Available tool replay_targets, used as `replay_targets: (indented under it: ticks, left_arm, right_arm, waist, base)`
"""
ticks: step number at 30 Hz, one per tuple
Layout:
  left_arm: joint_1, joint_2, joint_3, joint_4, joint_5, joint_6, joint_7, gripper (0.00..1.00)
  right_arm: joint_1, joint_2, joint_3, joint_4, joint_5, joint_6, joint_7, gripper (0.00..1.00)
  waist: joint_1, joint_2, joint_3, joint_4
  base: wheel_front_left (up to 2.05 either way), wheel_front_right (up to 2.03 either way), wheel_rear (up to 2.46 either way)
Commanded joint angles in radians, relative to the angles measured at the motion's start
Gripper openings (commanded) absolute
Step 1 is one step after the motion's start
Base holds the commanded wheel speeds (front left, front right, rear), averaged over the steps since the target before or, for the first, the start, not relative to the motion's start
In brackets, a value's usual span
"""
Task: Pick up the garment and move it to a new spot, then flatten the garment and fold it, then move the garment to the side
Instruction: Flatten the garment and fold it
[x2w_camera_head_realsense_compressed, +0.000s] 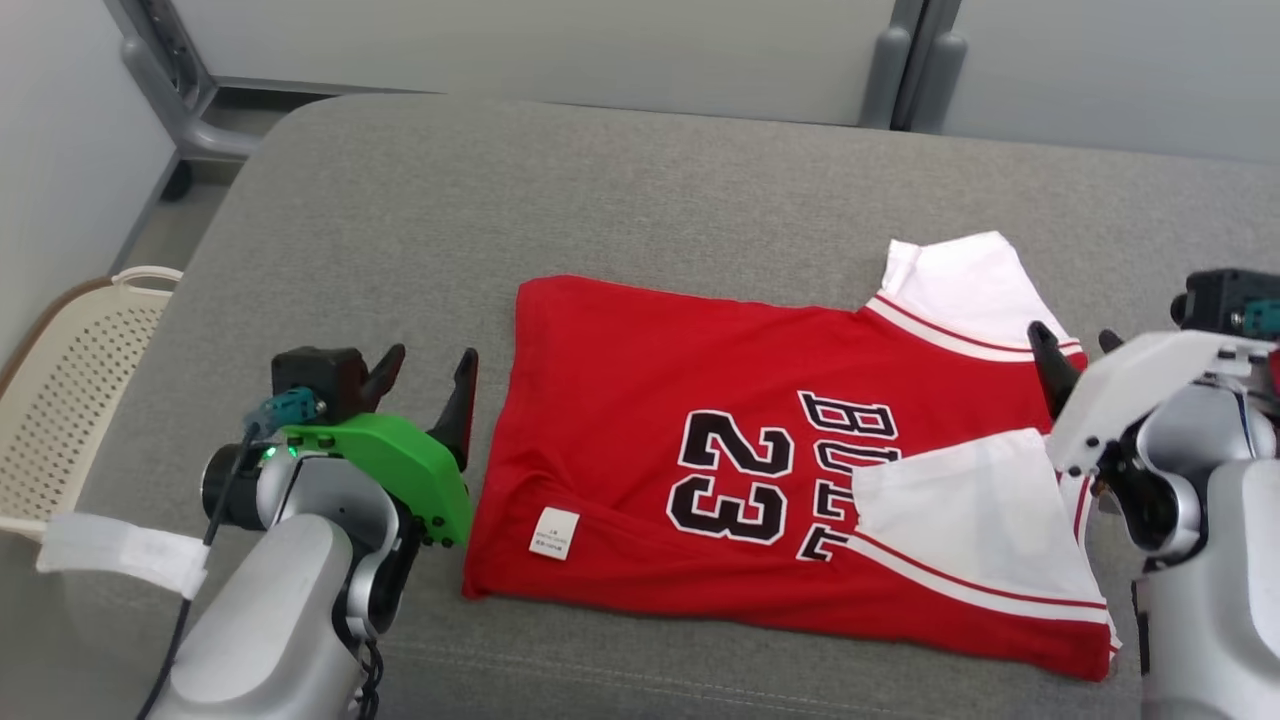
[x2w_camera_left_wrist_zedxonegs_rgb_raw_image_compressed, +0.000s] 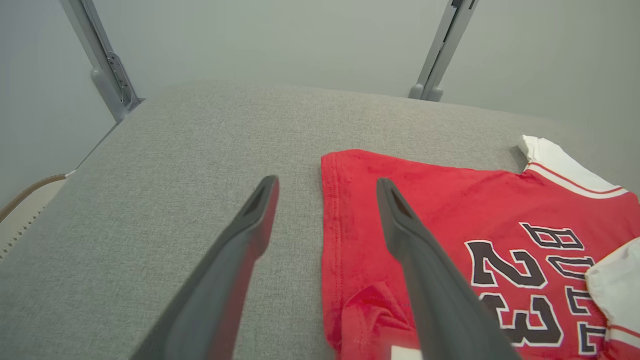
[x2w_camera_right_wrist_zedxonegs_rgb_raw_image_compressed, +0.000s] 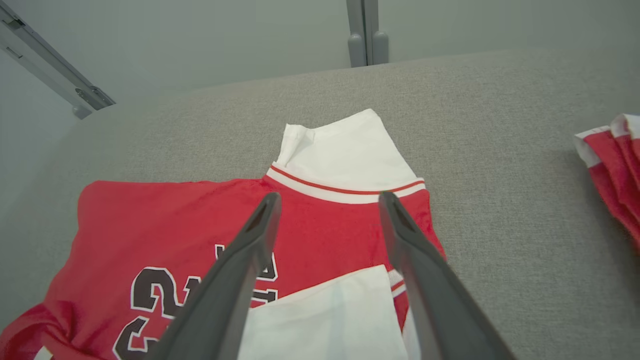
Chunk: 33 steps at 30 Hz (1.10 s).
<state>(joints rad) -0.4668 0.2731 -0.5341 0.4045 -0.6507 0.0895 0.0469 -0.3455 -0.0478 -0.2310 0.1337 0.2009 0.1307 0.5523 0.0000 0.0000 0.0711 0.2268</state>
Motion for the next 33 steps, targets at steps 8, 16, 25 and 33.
replay_targets:
  ticks: [8,16,25,33]
  left_arm:
    - [-0.14,0.002,0.006,0.097,-0.013,-0.014,0.066,1.0]
    - [-0.304,-0.014,0.002,0.202,-0.001,-0.016,0.127,1.0]
    - [-0.434,-0.062,-0.033,0.327,0.011,0.009,0.226,1.0]
    - [-0.526,-0.091,-0.075,0.44,0.047,0.031,0.286,1.0]
  right_arm:
    - [-0.191,-0.005,0.047,0.092,-0.053,0.0,0.152,1.0]
    - [-0.354,-0.004,0.002,0.197,-0.147,0.0,0.231,1.0]
    - [-0.511,-0.037,0.015,0.308,-0.221,0.0,0.253,1.0]
    - [-0.635,-0.056,0.028,0.407,-0.271,0.0,0.245,1.0]
  waist:
    - [0.0,0.0,0.107,-0.101]
    - [0.0,0.0,0.179,-0.122]
    - [0.0,0.0,0.258,-0.113]
    - [0.0,0.0,0.306,-0.097]
  base:
    - [0.0,0.0,0.0]
    - [0.0,0.0,0.0]
    - [0.0,0.0,0.0]
    - [0.0,0.0,0.0]
